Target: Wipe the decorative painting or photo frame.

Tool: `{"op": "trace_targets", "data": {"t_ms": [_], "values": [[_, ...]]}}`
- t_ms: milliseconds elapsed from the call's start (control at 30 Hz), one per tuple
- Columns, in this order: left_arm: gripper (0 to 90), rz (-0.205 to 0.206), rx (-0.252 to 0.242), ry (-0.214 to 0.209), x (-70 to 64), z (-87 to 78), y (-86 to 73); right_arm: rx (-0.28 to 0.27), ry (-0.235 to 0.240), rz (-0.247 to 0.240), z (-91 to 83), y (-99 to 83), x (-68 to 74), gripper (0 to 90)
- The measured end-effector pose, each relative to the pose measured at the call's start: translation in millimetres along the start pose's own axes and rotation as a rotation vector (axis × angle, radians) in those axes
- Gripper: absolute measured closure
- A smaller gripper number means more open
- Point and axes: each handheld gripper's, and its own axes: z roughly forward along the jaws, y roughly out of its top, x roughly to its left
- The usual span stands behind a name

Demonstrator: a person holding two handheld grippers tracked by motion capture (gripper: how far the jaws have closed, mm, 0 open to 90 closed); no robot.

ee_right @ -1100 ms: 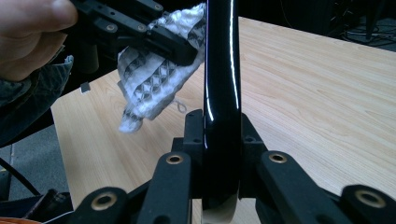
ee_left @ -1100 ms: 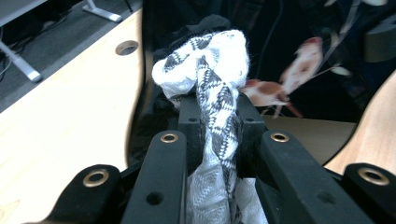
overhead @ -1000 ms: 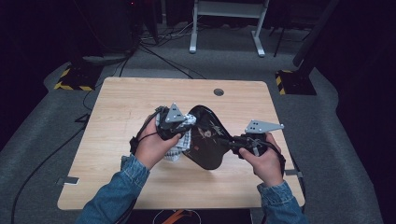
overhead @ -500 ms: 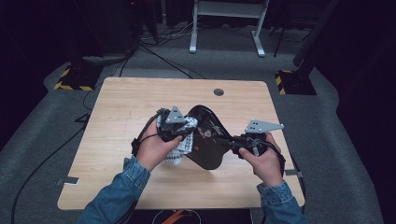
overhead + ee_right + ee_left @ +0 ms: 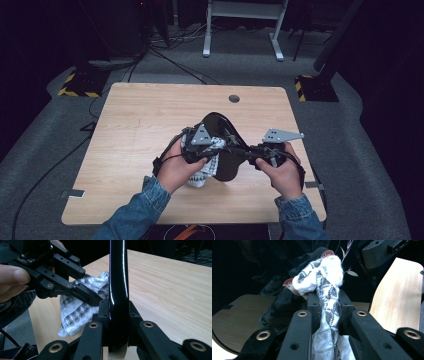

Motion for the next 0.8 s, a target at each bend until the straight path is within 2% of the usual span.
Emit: {"op": "trace_targets", "data": {"t_ms": [100, 267, 533, 733, 800], "values": [[78.0, -0.002, 0.002, 0.005, 2.1, -1.3, -0.7, -0.001, 0.000, -0.002, 0.4, 0.2, 0.4, 79.9], [78.0, -0.025, 0.004, 0.048, 12.8, -6.2, -3.7, -0.002, 0.001, -0.002, 0.7, 0.1, 0.5, 79.8], [78.0, -0.078, 0.005, 0.090, 39.8, -12.5, -15.6, -0.005, 0.002, 0.006, 0.2, -0.8, 1.0, 79.5], [77.9, -0.089, 0.008, 0.132, 54.6, -15.2, -20.5, -0.008, -0.001, 0.011, 0.1, -1.3, 2.0, 78.9], [77.9, -0.102, 0.007, 0.132, 58.8, -15.5, -22.5, -0.009, 0.001, 0.013, 0.0, -1.5, 1.9, 78.8]]}}
